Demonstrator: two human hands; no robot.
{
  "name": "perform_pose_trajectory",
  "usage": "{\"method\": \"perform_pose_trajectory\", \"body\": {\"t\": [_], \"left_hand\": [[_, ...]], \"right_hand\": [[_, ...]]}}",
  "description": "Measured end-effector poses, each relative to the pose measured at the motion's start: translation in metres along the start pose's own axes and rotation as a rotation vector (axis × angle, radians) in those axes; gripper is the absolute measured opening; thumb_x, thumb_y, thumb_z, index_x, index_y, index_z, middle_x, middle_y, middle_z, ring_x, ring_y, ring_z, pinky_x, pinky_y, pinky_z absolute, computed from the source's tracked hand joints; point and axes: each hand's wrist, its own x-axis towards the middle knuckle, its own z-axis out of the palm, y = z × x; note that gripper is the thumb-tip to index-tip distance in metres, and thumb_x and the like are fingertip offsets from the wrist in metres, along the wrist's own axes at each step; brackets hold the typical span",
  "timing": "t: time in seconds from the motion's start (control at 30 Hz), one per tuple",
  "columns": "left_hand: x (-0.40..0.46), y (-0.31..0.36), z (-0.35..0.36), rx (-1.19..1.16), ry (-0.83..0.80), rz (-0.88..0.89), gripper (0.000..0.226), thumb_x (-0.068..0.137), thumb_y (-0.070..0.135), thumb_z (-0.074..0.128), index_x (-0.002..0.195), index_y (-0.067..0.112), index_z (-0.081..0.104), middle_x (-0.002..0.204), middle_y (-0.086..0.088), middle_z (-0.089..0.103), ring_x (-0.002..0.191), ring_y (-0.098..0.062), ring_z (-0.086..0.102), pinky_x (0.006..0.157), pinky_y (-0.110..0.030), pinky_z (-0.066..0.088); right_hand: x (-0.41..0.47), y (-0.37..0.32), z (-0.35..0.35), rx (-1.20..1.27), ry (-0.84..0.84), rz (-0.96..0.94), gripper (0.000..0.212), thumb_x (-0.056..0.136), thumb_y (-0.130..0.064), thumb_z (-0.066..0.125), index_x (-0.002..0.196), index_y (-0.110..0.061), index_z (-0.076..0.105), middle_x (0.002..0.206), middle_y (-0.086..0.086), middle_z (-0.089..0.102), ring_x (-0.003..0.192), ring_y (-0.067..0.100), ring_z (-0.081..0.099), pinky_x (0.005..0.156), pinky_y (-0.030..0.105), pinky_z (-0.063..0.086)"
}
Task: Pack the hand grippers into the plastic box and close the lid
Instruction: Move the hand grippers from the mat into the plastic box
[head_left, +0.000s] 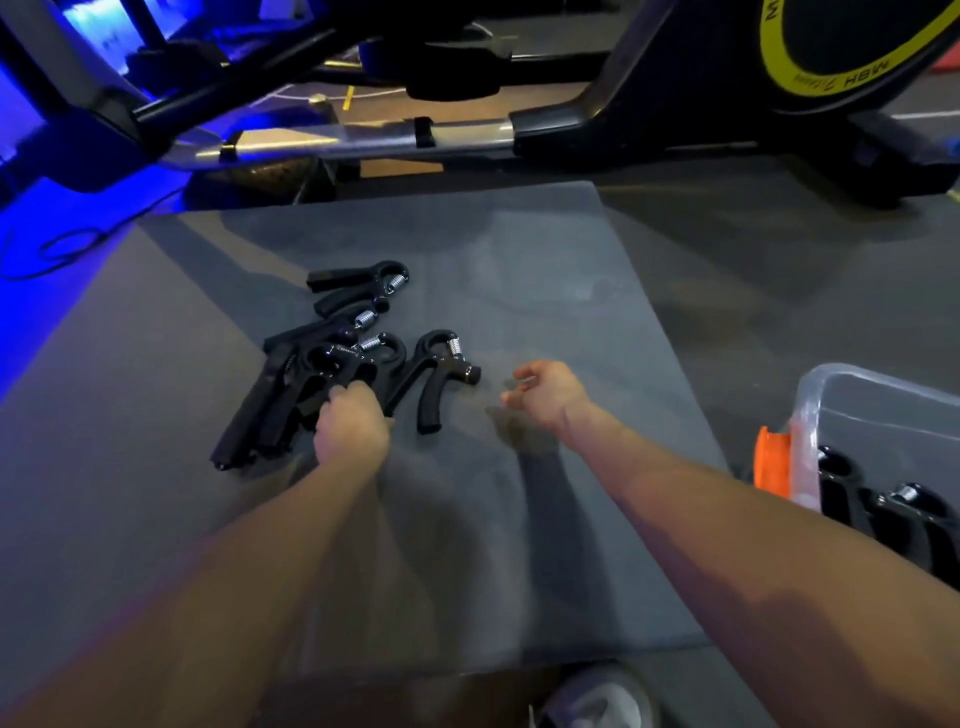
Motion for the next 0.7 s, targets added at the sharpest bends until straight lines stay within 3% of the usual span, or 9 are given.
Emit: {"method": "perform_pose_trajectory", "body": {"t": [0.1,0.23,0.3,0.4,0.5,0.63,0.7], "left_hand": [[-0.003,0.005,-0.007,-0.04,-0.019,-0.007,0.038,0.088,0.017,0.061,0.121,0.002,0.05,0.129,-0.019,0.047,0.118,-0.039,0.049,0.095,-0.047,0.045],[-0.018,0.033,-0.027,-0.183,-0.064,0.067,0.045,0.085,0.02,0.066,0.125,0.006,0.052,0.129,-0.017,0.054,0.118,-0.037,0.054,0.101,-0.042,0.045],[-0.031,0.054,-0.039,-0.272,-0.068,0.168,0.045,0.081,0.019,0.071,0.122,0.008,0.056,0.122,-0.015,0.061,0.114,-0.033,0.058,0.1,-0.039,0.045],[-0.058,0.091,-0.055,-0.333,-0.063,0.307,0.037,0.074,0.018,0.077,0.108,0.012,0.063,0.111,-0.011,0.066,0.103,-0.029,0.063,0.092,-0.034,0.049],[-0.09,0.131,-0.062,-0.368,-0.087,0.427,0.033,0.072,0.016,0.078,0.103,0.013,0.064,0.106,-0.01,0.067,0.091,-0.025,0.063,0.083,-0.031,0.049],[-0.139,0.187,-0.055,-0.407,-0.125,0.569,0.034,0.071,0.012,0.078,0.102,0.012,0.065,0.094,-0.006,0.065,0.085,-0.023,0.061,0.075,-0.026,0.044],[-0.164,0.216,-0.045,-0.435,-0.152,0.626,0.033,0.07,0.009,0.078,0.1,0.013,0.064,0.087,0.0,0.061,0.08,-0.019,0.057,0.072,-0.025,0.043]], "right_hand": [[-0.006,-0.007,-0.003,0.015,-0.014,-0.015,0.046,0.082,-0.013,0.07,0.124,-0.003,0.053,0.1,0.005,0.052,0.094,0.016,0.05,0.097,0.03,0.043],[-0.024,-0.018,-0.016,0.119,-0.022,-0.024,0.04,0.083,-0.014,0.068,0.12,-0.005,0.055,0.097,0.007,0.053,0.086,0.018,0.052,0.065,0.022,0.041],[-0.036,-0.023,-0.027,0.227,-0.023,-0.018,0.029,0.086,-0.016,0.066,0.111,-0.008,0.057,0.091,0.008,0.055,0.077,0.019,0.052,0.057,0.021,0.038],[-0.059,-0.033,-0.054,0.443,-0.043,0.013,0.007,0.091,-0.021,0.06,0.091,-0.015,0.054,0.074,0.003,0.055,0.061,0.011,0.049,0.057,0.021,0.038],[-0.08,-0.033,-0.093,0.588,-0.027,0.003,0.024,0.093,-0.019,0.056,0.07,-0.017,0.051,0.069,0.001,0.054,0.06,0.01,0.05,0.059,0.022,0.039],[-0.107,-0.016,-0.152,0.713,0.103,0.022,0.026,0.09,-0.013,0.06,0.068,-0.016,0.048,0.068,0.004,0.059,0.058,0.013,0.053,0.057,0.023,0.043],[-0.12,-0.001,-0.183,0.765,0.175,0.032,0.027,0.086,-0.009,0.065,0.064,-0.016,0.05,0.057,0.002,0.062,0.051,0.013,0.055,0.055,0.023,0.044]]}}
